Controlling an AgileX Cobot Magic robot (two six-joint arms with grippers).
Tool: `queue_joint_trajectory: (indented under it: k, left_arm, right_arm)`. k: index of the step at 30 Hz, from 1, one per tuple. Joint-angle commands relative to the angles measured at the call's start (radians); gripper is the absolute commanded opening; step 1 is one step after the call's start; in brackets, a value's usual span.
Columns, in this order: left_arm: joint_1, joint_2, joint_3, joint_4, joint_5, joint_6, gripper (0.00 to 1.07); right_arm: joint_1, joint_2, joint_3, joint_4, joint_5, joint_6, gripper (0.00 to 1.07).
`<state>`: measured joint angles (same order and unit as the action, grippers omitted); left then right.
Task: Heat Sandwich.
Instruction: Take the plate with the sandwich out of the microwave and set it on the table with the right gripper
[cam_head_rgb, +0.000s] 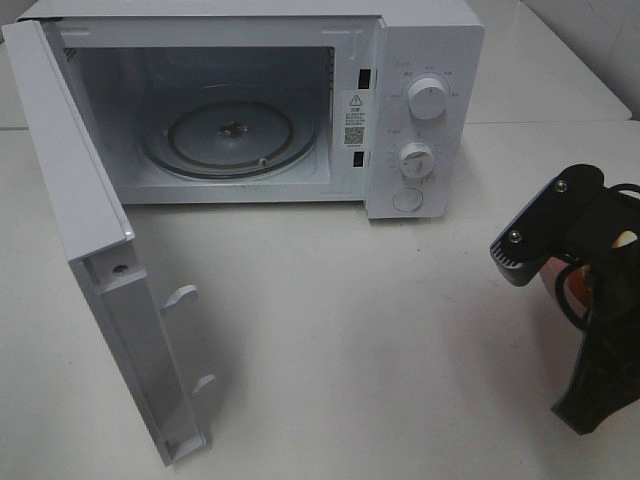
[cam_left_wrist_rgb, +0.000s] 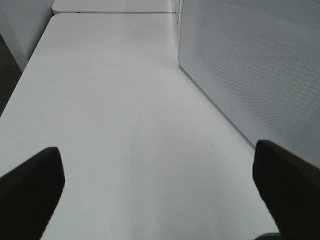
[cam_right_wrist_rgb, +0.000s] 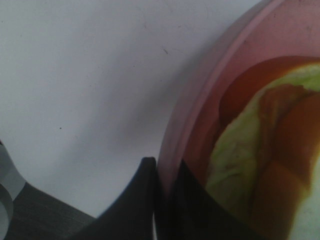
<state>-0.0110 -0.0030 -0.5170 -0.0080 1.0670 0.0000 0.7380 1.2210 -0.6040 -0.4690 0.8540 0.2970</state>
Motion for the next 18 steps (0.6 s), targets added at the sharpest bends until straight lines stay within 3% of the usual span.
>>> queue_joint_trajectory:
  k: [1, 14, 18]
  left_arm:
    - [0.001, -0.008, 0.001, 0.002, 0.000, 0.000, 0.98]
    - [0.001, -0.008, 0.001, 0.002, 0.000, 0.000, 0.98]
    - [0.001, -0.008, 0.001, 0.002, 0.000, 0.000, 0.98]
  right_arm:
    - [0.003, 0.012, 0.001, -0.041, 0.012, 0.091, 0.02]
    - [-0.004, 0.186, -0.087, -0.129, 0.004, 0.241, 0.00]
    - [-0.045, 0.248, -0.115, -0.130, -0.006, 0.241, 0.00]
